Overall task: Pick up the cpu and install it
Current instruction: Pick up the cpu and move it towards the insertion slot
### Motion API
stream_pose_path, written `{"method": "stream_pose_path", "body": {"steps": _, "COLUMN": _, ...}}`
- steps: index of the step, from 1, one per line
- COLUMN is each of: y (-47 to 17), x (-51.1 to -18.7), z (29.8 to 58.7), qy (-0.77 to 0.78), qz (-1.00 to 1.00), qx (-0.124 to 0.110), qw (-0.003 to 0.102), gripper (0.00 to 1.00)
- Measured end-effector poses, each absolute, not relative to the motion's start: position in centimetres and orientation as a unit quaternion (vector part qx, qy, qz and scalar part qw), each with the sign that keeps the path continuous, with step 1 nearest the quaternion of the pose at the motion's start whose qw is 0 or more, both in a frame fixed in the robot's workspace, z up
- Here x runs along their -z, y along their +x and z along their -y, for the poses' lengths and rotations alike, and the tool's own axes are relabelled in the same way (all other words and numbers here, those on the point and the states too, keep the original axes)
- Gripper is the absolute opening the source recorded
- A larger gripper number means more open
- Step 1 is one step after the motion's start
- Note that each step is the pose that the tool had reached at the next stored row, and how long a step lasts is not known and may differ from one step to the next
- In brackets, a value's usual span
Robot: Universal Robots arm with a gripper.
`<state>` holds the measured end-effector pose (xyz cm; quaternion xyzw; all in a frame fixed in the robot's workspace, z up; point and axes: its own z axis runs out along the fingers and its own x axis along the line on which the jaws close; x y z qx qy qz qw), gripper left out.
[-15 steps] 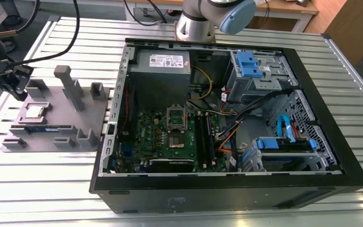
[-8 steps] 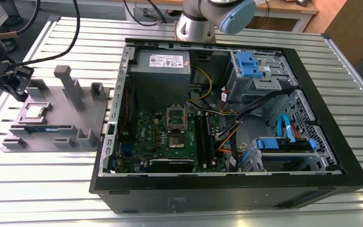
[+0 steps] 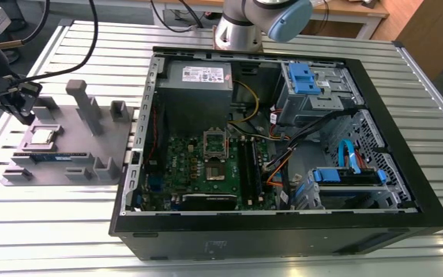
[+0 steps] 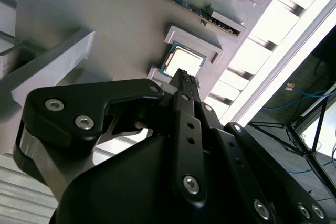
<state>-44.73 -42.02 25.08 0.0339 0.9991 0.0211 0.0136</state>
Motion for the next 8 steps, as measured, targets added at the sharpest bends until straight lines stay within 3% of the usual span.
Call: {"method": "stream_pose_path", "body": {"steps": 8, "y": -44.73, "x": -24.87, "z": 42.01, "qy": 0.034, "qz": -0.999, "qx": -0.021, "qw": 0.014, "gripper": 0.11}}
